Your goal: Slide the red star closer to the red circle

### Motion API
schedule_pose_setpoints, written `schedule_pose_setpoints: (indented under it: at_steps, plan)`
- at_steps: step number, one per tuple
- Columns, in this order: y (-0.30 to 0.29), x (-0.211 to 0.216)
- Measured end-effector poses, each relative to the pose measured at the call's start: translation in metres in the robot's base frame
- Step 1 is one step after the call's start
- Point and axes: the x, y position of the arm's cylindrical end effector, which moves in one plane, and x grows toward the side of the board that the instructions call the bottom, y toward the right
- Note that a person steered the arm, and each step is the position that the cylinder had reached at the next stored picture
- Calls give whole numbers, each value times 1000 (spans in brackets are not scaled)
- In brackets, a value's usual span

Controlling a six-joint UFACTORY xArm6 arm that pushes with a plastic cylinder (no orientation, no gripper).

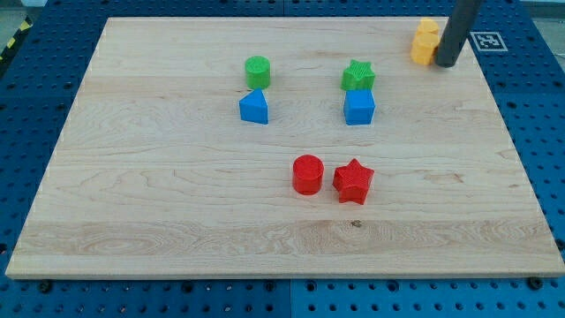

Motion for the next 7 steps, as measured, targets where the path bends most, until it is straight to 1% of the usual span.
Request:
schedule_pose_setpoints:
  at_steps: [2,3,4,5,6,7]
  plan:
    - [-2,5]
    - [-3,48]
    - [-40,52]
    - [-53,52]
    - [-53,59]
    - [-45,111]
